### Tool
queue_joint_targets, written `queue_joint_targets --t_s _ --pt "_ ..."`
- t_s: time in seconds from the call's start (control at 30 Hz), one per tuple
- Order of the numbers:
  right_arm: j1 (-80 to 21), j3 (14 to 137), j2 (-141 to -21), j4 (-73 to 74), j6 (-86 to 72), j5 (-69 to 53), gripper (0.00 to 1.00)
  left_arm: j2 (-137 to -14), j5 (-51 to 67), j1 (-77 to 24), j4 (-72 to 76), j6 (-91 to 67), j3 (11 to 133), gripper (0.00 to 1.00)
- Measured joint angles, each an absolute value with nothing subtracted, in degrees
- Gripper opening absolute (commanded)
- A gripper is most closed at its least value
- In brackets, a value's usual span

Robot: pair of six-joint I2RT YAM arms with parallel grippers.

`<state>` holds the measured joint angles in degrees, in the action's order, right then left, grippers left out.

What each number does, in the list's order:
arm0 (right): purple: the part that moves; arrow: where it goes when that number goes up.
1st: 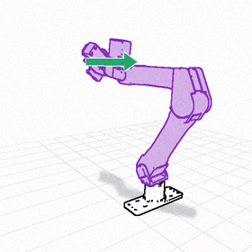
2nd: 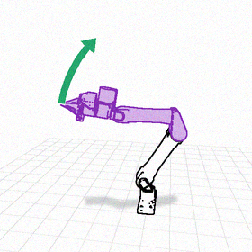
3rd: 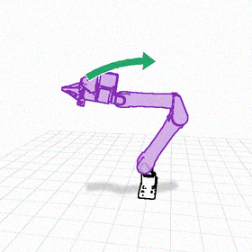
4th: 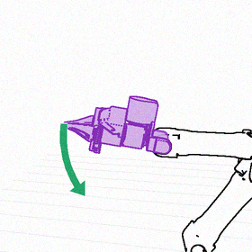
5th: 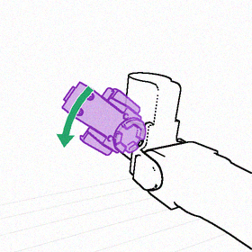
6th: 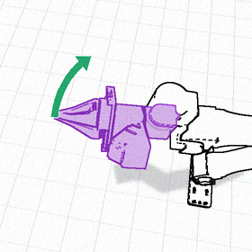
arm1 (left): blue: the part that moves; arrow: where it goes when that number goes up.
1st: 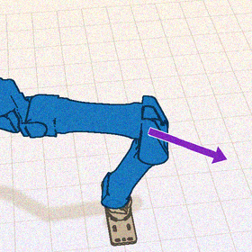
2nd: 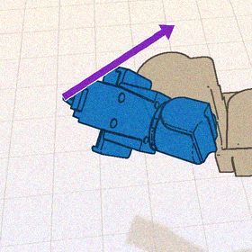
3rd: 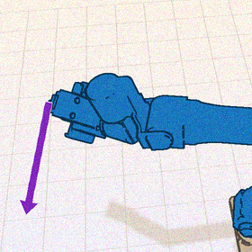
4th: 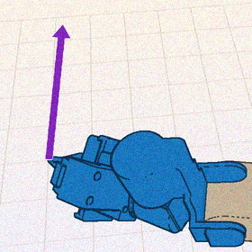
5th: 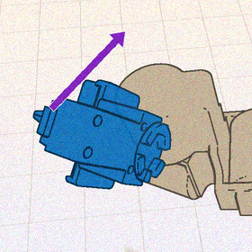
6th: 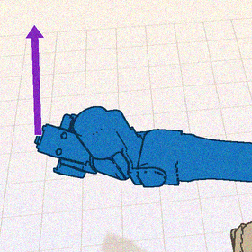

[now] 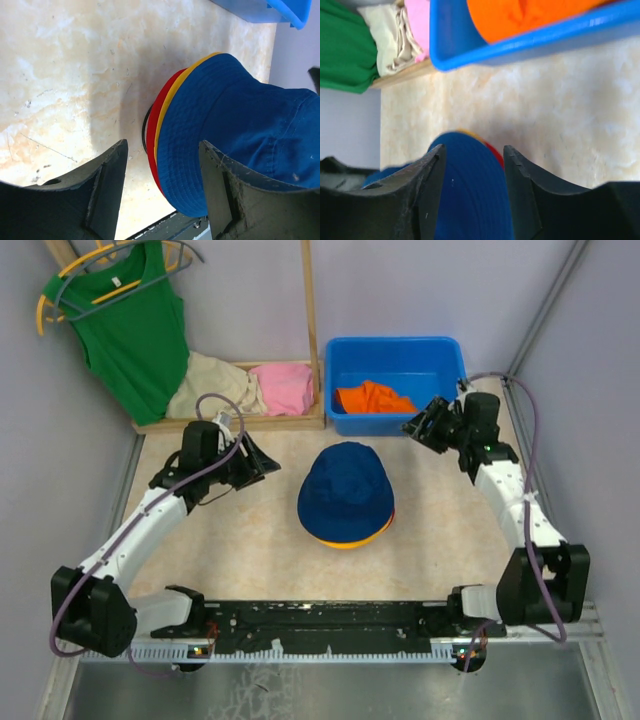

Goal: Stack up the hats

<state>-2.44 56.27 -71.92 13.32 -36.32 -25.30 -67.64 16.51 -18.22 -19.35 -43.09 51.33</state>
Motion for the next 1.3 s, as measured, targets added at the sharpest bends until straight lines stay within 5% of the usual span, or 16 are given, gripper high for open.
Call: queue_joint_targets --t_s 0.3,0.63,1.3 --pt "-8.1 91.3 -101.2 21.2 -28.7 -15.8 0.83 -73.4 18.3 -17.0 -19.7 -39.0 54.6 0.65" --pt "-12.3 141.9 -138.9 41.5 -21.1 -5.6 0.99 -83.1 20.1 -13.7 -18.4 -38.7 60.2 0.64" --pt "-12.1 140.6 -149.4 39.7 -21.9 0.0 0.99 -88.2 24.7 -8.2 -18.1 -35.8 64.7 0.63"
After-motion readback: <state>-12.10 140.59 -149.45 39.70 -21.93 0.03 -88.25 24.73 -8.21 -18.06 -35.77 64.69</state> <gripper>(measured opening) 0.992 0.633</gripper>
